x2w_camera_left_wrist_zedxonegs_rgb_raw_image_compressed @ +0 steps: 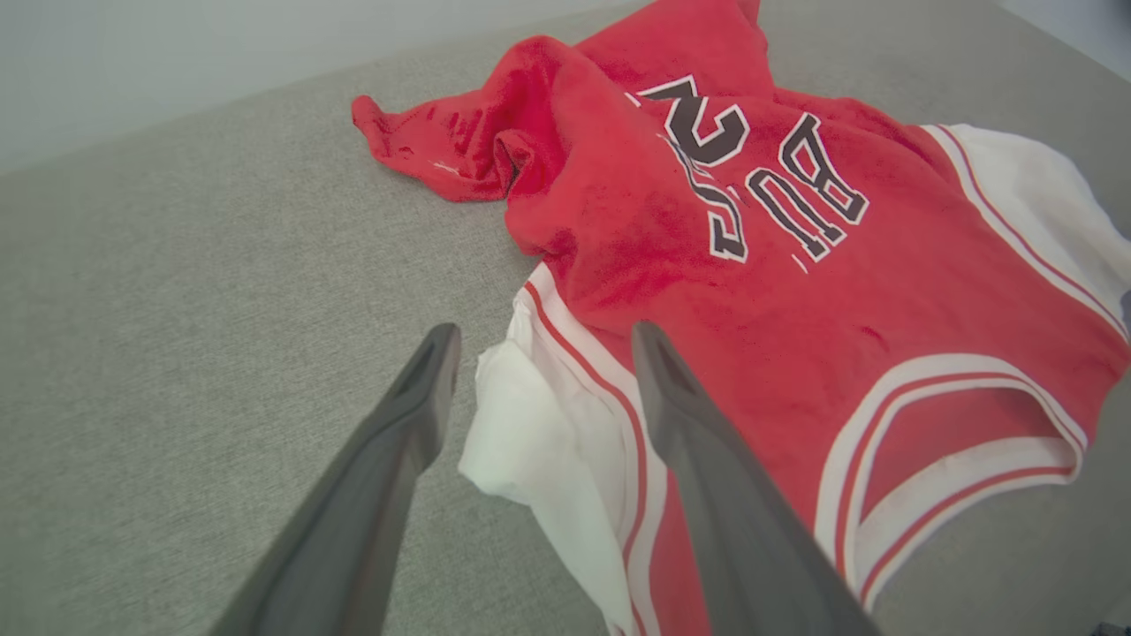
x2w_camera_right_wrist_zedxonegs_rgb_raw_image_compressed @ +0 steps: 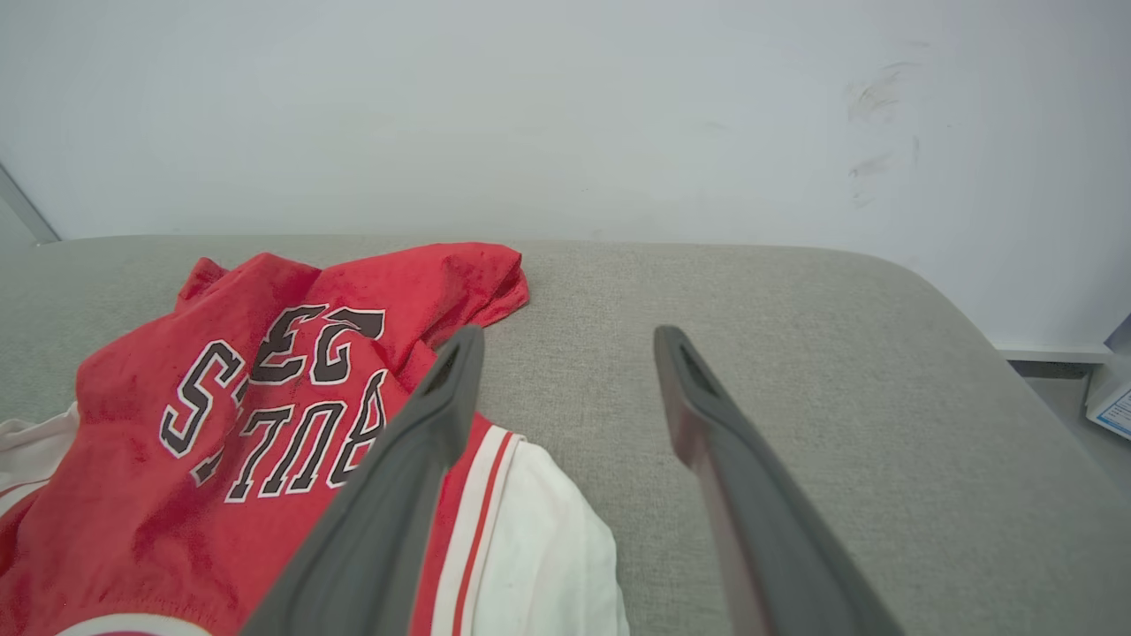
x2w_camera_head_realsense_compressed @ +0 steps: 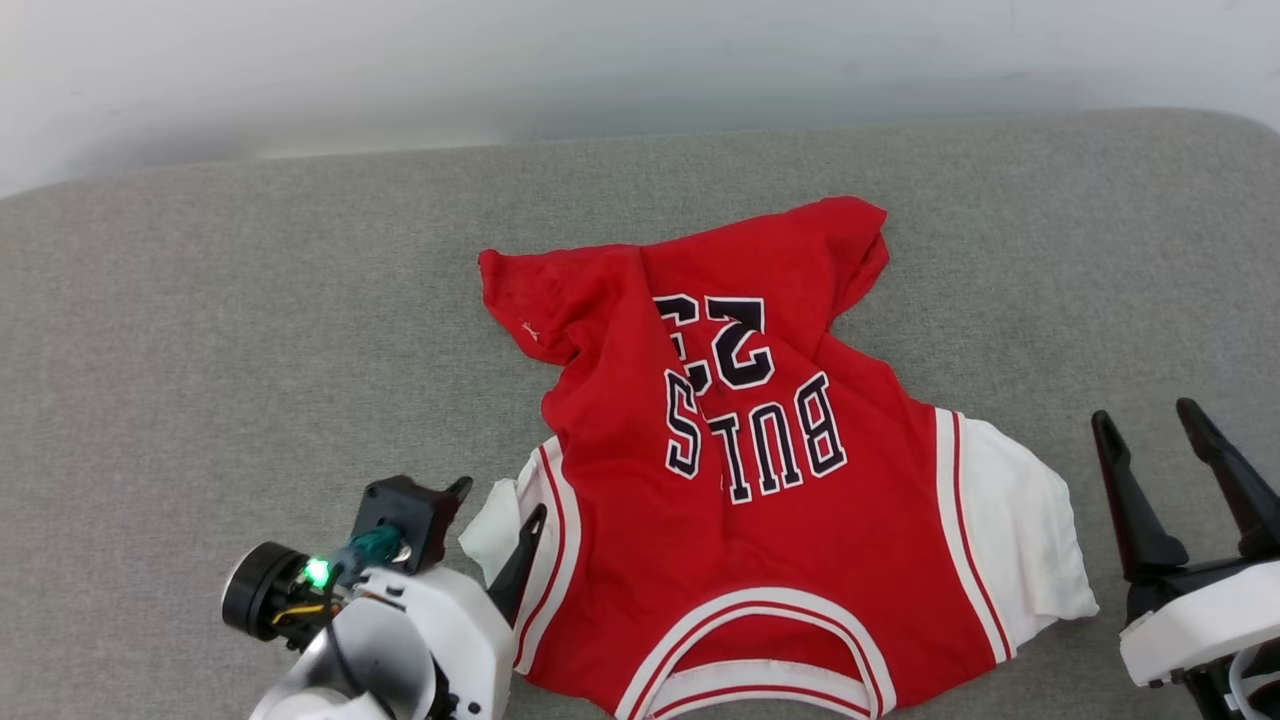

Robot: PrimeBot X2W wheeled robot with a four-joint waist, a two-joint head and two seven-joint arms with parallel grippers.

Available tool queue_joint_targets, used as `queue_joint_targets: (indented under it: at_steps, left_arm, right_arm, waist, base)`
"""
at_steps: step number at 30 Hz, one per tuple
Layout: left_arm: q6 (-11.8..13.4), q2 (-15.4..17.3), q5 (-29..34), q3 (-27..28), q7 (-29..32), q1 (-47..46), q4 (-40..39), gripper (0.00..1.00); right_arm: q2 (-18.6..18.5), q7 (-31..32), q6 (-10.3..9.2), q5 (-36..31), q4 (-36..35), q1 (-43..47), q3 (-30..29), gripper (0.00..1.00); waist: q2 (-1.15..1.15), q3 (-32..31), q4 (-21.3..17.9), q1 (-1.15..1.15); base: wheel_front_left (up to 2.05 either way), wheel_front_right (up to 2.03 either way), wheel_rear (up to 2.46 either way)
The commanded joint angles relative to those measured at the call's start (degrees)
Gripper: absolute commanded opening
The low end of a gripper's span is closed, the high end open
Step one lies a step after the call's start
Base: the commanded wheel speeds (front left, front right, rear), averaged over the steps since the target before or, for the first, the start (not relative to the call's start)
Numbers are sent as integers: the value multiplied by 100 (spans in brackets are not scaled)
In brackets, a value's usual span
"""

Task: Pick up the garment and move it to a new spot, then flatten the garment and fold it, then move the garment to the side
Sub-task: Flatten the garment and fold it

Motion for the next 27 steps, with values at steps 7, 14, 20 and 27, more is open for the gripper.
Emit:
queue_joint_targets:
  at_steps: [7, 14, 20, 27]
  left_arm:
    - [-34, 206, 90, -202, 1201, -402, 34, 100]
    - [56, 336, 210, -159, 1399, -612, 482, 100]
    - [97, 279, 123, -123, 1149, -619, 731, 0]
    - [468, 68, -50, 238, 383, -335, 648, 0]
  right_arm:
    - [79, 1, -2, -95, 110, -136, 217, 100]
    - [91, -83, -2, -141, 255, -203, 364, 100]
    - [58, -112, -2, -170, 366, -240, 408, 100]
    - [-3, -23, -2, -192, 441, -165, 424, 100]
  waist:
    - [0, 231, -153, 0]
    - [0, 402, -228, 0]
    - [0, 401, -126, 0]
    - [0, 228, 164, 0]
  base:
    - [0, 0, 0]
    - [0, 0, 0]
    - [0, 0, 0]
    - [0, 0, 0]
